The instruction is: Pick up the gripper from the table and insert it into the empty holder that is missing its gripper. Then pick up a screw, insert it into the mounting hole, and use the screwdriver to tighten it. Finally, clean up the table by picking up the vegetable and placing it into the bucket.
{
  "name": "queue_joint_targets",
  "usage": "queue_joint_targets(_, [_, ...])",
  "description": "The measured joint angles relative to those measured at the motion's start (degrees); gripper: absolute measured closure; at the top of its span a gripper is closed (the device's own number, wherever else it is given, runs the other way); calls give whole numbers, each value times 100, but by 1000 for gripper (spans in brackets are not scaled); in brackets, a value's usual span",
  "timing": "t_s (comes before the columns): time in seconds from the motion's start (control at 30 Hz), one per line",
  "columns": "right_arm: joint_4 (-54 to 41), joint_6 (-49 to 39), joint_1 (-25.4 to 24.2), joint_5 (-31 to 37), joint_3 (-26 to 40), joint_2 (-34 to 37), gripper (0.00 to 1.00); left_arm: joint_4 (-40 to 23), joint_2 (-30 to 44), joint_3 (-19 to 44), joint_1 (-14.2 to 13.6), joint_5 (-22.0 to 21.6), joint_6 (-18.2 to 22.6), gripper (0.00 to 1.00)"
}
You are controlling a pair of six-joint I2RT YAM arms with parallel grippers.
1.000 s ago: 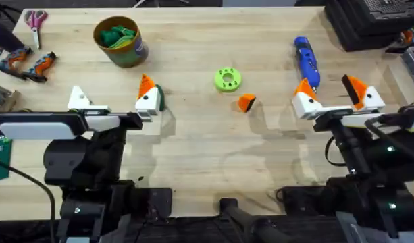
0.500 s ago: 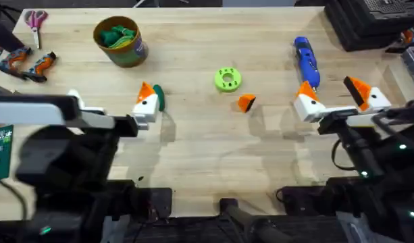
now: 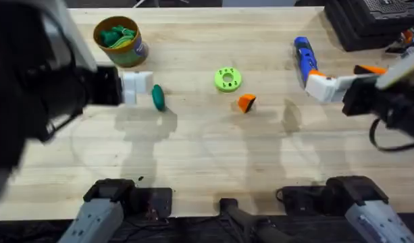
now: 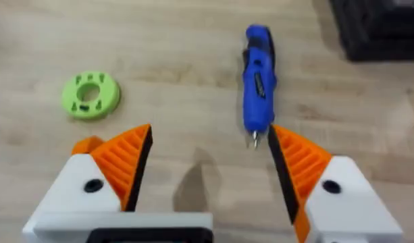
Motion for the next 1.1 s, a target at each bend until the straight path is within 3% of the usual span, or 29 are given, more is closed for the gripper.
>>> queue_joint_targets(0.17, [-1284, 1, 0, -35, 1239, 1410, 10, -802, 1383, 1150, 0, -1, -61, 15])
queue_joint_targets(0.33, [-1884, 0, 0, -39, 2137, 2404, 10, -811, 2178, 1606, 0, 109, -242, 15])
queue_joint_targets(0.47, [-1833, -1, 0, -39, 2303, 2767, 10, -792, 2504, 1616, 0, 378, -361, 15])
queue_joint_targets(0.6, [-1857, -1, 0, -39, 2303, 2965, 10, -931, 2851, 1616, -2, 627, -820, 15])
queue_joint_targets(0.73, [-1863, -1, 0, -39, 2303, 3029, 10, -765, 3162, 1548, -57, 569, -1151, 15])
queue_joint_targets(0.93, [-1861, -1, 0, -39, 2303, 3029, 10, -220, 3615, 1000, -321, 401, -1342, 15])
queue_joint_targets(1.1, [-1861, -1, 0, -39, 2303, 3029, 10, 220, 4060, 602, -356, 388, -1533, 14])
